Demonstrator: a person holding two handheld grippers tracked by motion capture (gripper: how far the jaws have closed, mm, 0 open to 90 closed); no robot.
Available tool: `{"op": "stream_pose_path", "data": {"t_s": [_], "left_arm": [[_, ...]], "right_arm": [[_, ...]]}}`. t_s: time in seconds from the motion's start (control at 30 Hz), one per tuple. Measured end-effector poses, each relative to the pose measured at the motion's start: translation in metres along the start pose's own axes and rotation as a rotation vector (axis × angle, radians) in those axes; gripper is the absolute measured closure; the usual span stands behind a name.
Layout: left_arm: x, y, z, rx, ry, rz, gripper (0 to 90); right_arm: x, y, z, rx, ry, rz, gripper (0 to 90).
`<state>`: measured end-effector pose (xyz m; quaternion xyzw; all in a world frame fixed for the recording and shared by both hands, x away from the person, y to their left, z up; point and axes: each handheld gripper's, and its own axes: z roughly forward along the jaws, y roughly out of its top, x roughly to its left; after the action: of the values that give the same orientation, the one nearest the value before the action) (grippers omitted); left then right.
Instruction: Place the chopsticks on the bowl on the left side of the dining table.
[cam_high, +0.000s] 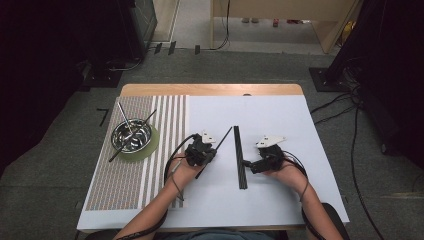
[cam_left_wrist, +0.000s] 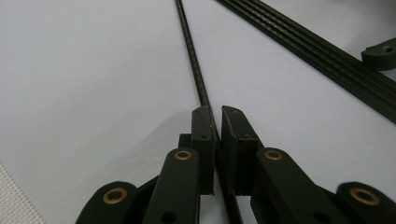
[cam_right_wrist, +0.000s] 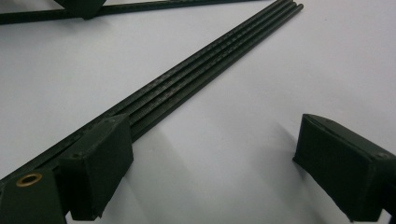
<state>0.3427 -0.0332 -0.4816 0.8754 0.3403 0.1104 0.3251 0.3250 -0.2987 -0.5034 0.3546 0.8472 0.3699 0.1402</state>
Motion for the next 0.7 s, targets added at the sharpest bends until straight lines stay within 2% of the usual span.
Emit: {"op": "stream_pose_path", "data": {"t_s": [0.5,0.7], "left_arm": [[0.011,-0.002,-0.004,0.01,0.0,0.031,85.9],[0.012,-0.003,-0.003,0.006,0.015,0.019,85.2]], "right_arm": [[0.0,0.0,0.0,-0.001,0.0,-0.001,10.9],[0.0,0.0,0.0,-0.001,0.0,0.0,10.9]]}}
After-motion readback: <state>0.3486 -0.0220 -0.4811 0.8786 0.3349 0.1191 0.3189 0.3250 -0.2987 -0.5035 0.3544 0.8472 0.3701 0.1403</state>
